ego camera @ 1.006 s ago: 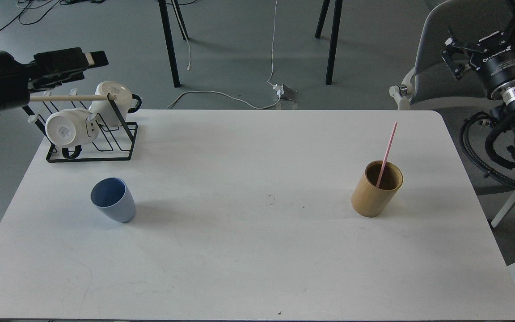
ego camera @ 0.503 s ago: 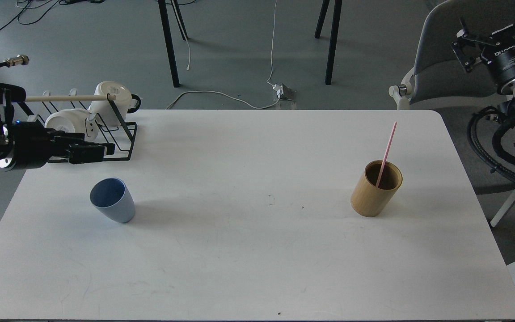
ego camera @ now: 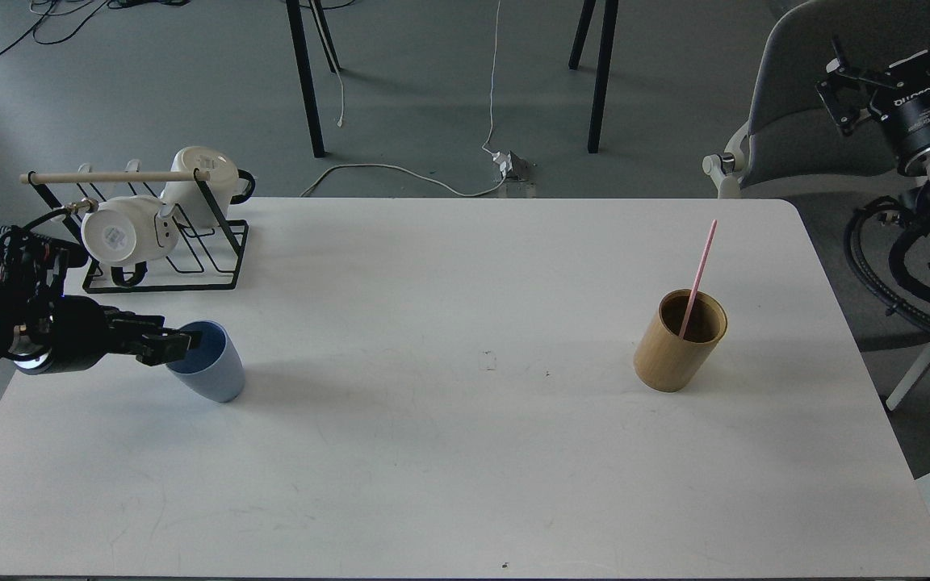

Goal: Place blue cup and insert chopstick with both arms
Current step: 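Grasp the light blue cup with the left gripper, then carry the blue cup toward the tan cup with the left gripper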

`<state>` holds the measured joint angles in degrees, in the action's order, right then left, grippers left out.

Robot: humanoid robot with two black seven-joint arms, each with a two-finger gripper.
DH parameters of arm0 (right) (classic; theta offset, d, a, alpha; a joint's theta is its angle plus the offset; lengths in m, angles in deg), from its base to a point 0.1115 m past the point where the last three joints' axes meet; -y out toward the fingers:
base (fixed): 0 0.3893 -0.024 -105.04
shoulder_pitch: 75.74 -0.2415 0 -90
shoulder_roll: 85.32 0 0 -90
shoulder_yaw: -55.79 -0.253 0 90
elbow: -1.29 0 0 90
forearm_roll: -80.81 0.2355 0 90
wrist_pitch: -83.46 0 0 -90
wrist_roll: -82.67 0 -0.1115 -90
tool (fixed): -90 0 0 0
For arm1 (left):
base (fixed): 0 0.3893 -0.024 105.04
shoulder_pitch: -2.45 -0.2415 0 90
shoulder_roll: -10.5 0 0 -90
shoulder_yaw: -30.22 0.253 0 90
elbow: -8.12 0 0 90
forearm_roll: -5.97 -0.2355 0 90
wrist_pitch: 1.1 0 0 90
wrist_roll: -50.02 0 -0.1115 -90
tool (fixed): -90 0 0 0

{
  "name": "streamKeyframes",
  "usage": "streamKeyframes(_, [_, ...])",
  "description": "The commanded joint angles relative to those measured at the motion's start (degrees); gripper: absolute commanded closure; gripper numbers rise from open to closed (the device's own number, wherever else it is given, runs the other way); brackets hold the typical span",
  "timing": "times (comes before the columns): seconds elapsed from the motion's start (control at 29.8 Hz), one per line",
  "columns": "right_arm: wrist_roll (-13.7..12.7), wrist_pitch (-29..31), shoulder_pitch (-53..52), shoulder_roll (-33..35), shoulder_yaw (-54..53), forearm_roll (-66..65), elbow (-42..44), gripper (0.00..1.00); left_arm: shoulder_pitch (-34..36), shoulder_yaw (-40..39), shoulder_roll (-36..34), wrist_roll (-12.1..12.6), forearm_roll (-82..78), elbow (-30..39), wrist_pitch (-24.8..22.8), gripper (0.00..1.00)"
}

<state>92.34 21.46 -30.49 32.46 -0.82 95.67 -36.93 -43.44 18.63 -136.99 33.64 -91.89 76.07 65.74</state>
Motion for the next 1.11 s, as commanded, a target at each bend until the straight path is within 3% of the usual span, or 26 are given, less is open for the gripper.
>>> streamKeyframes(0.0, [0.0, 0.0, 0.0, 0.1, 0.0, 0.0, 0.0, 0.0, -0.4, 0.1, 1.7, -0.3, 0.0, -3.3, 0.3, 0.56])
streamKeyframes(0.03, [0.0, 0.0, 0.0, 0.1, 0.1, 0.0, 0.0, 0.0, -0.4, 0.1, 1.9, -0.3, 0.0, -3.8, 0.2, 0.65])
streamKeyframes(0.1, [0.0, 0.0, 0.0, 0.1, 0.1, 0.0, 0.1, 0.0, -0.4, 0.2, 2.0, -0.4, 0.0, -3.9, 0.1, 0.74])
streamKeyframes(0.37, [0.0, 0.0, 0.1, 0.2, 0.1, -0.1, 0.4, 0.0, -1.9, 0.1, 4.1, -0.4, -0.1, -4.0, 0.3, 0.8])
streamKeyframes(0.54, [0.0, 0.0, 0.1, 0.4, 0.1, -0.1, 0.4, 0.0, -1.7, 0.1, 4.6, -0.5, -0.1, -4.0, 0.3, 0.98])
streamKeyframes(0.74, [0.0, 0.0, 0.3, 1.0, 0.0, -0.1, 0.4, 0.0, 0.1, -0.2, 4.3, -0.4, 0.0, -2.5, -0.2, 1.0])
streamKeyframes(0.91, [-0.3, 0.0, 0.4, 3.3, 0.2, -0.1, 0.3, 0.0, 8.7, -0.3, 5.0, 0.1, 0.0, 1.7, -4.8, 1.0])
streamKeyframes(1.07, [-0.6, 0.0, 0.0, 6.8, 1.1, -0.3, 0.2, 0.0, 15.9, 0.1, 15.6, 2.1, -0.6, 3.2, -4.8, 1.0])
